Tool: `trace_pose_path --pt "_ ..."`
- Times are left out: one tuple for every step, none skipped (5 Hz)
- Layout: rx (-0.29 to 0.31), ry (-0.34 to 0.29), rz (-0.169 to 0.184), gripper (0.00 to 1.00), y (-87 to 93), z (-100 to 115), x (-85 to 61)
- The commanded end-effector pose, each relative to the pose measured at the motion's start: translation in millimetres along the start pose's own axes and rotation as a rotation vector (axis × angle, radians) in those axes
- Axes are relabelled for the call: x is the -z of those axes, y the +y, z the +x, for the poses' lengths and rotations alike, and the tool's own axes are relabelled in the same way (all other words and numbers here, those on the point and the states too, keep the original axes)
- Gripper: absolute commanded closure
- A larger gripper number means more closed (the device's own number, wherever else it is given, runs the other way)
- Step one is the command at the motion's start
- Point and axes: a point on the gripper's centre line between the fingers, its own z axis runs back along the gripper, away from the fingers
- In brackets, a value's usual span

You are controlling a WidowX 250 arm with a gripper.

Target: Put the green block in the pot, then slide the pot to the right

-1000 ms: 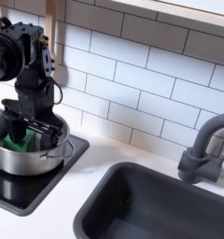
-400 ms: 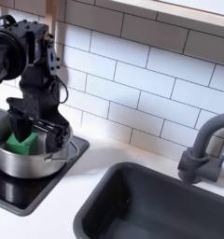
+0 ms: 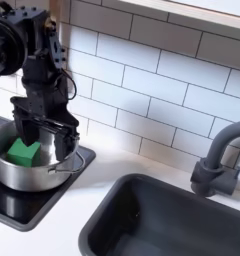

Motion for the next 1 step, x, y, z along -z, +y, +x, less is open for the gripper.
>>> trace_pose_path --pt "0.017 -0.053 0.041 0.0 0.5 -1.8 -24.0"
